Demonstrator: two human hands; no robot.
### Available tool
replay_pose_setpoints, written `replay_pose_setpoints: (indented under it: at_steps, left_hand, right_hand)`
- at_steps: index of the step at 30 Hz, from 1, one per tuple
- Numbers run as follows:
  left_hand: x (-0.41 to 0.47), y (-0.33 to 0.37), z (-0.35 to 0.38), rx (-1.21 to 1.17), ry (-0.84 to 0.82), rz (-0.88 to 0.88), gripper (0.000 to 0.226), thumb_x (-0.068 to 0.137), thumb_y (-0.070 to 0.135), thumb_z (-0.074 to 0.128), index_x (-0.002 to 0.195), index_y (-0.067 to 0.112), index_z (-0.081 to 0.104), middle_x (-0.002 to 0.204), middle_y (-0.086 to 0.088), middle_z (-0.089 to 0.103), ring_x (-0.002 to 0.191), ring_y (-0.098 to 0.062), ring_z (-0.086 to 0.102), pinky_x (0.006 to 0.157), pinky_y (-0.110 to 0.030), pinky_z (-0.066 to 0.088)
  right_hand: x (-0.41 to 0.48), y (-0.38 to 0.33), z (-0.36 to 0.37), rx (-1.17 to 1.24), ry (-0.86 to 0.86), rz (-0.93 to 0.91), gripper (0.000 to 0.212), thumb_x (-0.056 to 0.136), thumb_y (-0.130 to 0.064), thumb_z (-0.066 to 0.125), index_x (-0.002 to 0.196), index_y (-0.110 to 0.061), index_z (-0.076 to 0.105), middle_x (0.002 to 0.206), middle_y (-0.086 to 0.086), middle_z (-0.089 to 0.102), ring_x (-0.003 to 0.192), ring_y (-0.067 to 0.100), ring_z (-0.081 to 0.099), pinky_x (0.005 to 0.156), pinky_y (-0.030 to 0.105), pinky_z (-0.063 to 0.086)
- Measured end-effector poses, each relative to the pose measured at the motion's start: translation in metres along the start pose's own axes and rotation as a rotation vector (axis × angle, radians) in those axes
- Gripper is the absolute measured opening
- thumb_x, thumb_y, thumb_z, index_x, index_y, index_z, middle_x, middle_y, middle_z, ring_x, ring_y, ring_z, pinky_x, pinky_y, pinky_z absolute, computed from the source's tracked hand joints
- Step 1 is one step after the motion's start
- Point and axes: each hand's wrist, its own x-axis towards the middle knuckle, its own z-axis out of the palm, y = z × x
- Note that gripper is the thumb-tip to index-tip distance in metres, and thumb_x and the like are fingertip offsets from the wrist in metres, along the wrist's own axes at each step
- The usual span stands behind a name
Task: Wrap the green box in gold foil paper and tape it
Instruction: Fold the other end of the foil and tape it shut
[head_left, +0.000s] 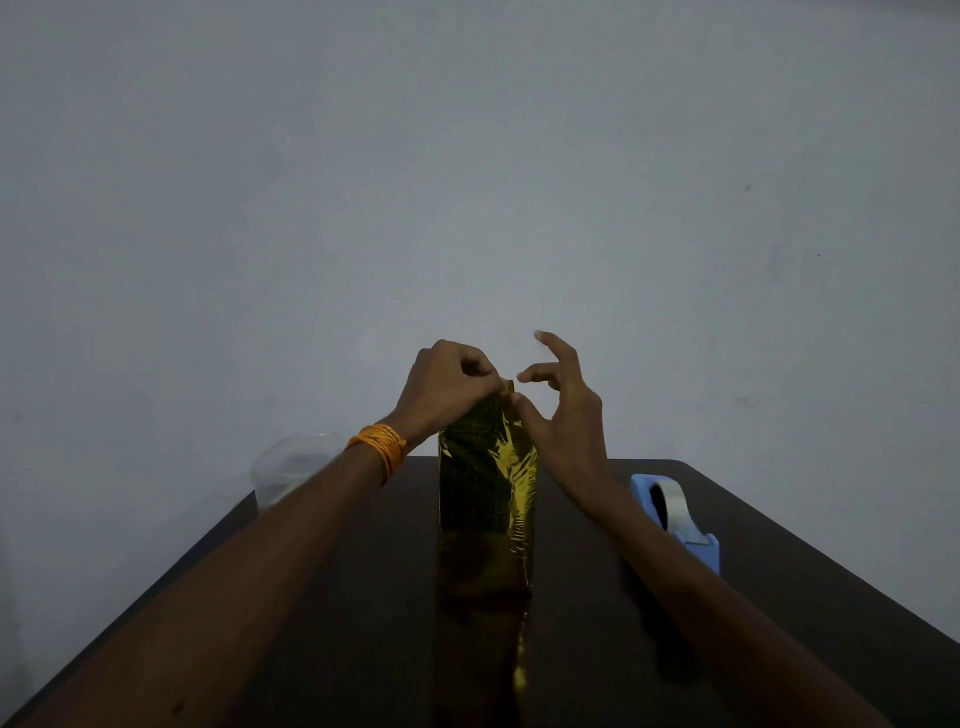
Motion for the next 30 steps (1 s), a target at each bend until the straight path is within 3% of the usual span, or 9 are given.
replay_pose_setpoints:
  at_steps: [3, 8, 11, 13, 17, 20, 25, 30]
  left_hand:
    - [-0.001, 0.001, 0.001, -0.009, 0.008, 0.011, 0.012, 0.084, 0.022, 0.074, 0.087, 0.012, 0.078, 0.085, -0.001, 0.073, 0.081, -0.01, 0.068, 0.078, -0.028, 0.059]
    - [-0.001, 0.004, 0.0, -0.017, 0.005, 0.022, 0.013, 0.084, 0.022, 0.074, 0.089, 0.01, 0.077, 0.086, -0.002, 0.073, 0.081, -0.01, 0.067, 0.077, -0.026, 0.057]
    - [-0.001, 0.003, -0.002, -0.029, -0.008, 0.024, 0.013, 0.083, 0.023, 0.075, 0.087, 0.011, 0.077, 0.085, -0.001, 0.073, 0.082, -0.011, 0.068, 0.077, -0.027, 0.058]
    - [-0.001, 0.001, -0.002, -0.031, -0.015, 0.024, 0.013, 0.084, 0.023, 0.074, 0.089, 0.011, 0.077, 0.086, -0.001, 0.073, 0.082, -0.012, 0.069, 0.079, -0.028, 0.059]
    - [-0.002, 0.0, -0.002, -0.03, -0.024, 0.029, 0.012, 0.085, 0.021, 0.073, 0.091, 0.011, 0.076, 0.087, 0.0, 0.073, 0.084, -0.011, 0.068, 0.08, -0.031, 0.06]
    - [-0.001, -0.001, -0.003, -0.04, -0.033, 0.042, 0.011, 0.085, 0.021, 0.073, 0.09, 0.011, 0.076, 0.086, 0.0, 0.073, 0.082, -0.011, 0.068, 0.079, -0.031, 0.06]
    - [0.0, -0.003, -0.002, -0.006, -0.043, 0.081, 0.014, 0.085, 0.025, 0.074, 0.093, 0.014, 0.076, 0.088, 0.001, 0.073, 0.085, -0.01, 0.067, 0.076, -0.026, 0.057]
    - [0.002, -0.004, -0.004, 0.045, -0.043, 0.129, 0.011, 0.086, 0.026, 0.074, 0.09, 0.017, 0.077, 0.083, 0.003, 0.074, 0.077, -0.003, 0.067, 0.072, -0.016, 0.052]
  right_hand:
    - [0.0, -0.001, 0.002, 0.003, -0.033, -0.003, 0.068, 0.088, -0.016, 0.072, 0.145, -0.027, 0.037, 0.102, -0.01, 0.069, 0.108, 0.011, 0.062, 0.103, 0.028, 0.042]
    - [0.004, -0.001, 0.004, 0.002, -0.031, 0.004, 0.064, 0.088, -0.016, 0.071, 0.144, -0.022, 0.039, 0.101, -0.011, 0.071, 0.106, 0.009, 0.064, 0.102, 0.009, 0.032]
    - [0.007, -0.003, 0.004, 0.043, -0.058, 0.025, 0.062, 0.089, -0.014, 0.07, 0.142, -0.022, 0.04, 0.097, -0.013, 0.071, 0.103, 0.005, 0.064, 0.107, 0.027, 0.042]
    - [0.009, -0.003, 0.002, 0.086, -0.096, 0.056, 0.059, 0.09, -0.013, 0.069, 0.141, -0.021, 0.041, 0.094, -0.011, 0.072, 0.1, 0.005, 0.065, 0.105, 0.032, 0.045]
    - [0.019, -0.006, -0.006, 0.23, -0.22, 0.184, 0.056, 0.09, -0.012, 0.068, 0.139, -0.021, 0.042, 0.091, -0.002, 0.073, 0.092, 0.012, 0.068, 0.09, 0.031, 0.054]
    - [0.025, -0.007, -0.01, 0.273, -0.279, 0.247, 0.056, 0.09, -0.011, 0.069, 0.138, -0.021, 0.042, 0.089, 0.001, 0.073, 0.089, 0.013, 0.07, 0.08, 0.023, 0.054]
    - [0.03, -0.004, -0.011, 0.286, -0.303, 0.272, 0.061, 0.089, -0.011, 0.071, 0.14, -0.022, 0.038, 0.087, 0.003, 0.075, 0.092, 0.017, 0.071, 0.092, 0.033, 0.054]
    - [0.03, -0.002, -0.012, 0.301, -0.297, 0.345, 0.065, 0.088, -0.018, 0.074, 0.141, -0.023, 0.037, 0.09, 0.002, 0.076, 0.095, 0.012, 0.071, 0.092, 0.025, 0.043]
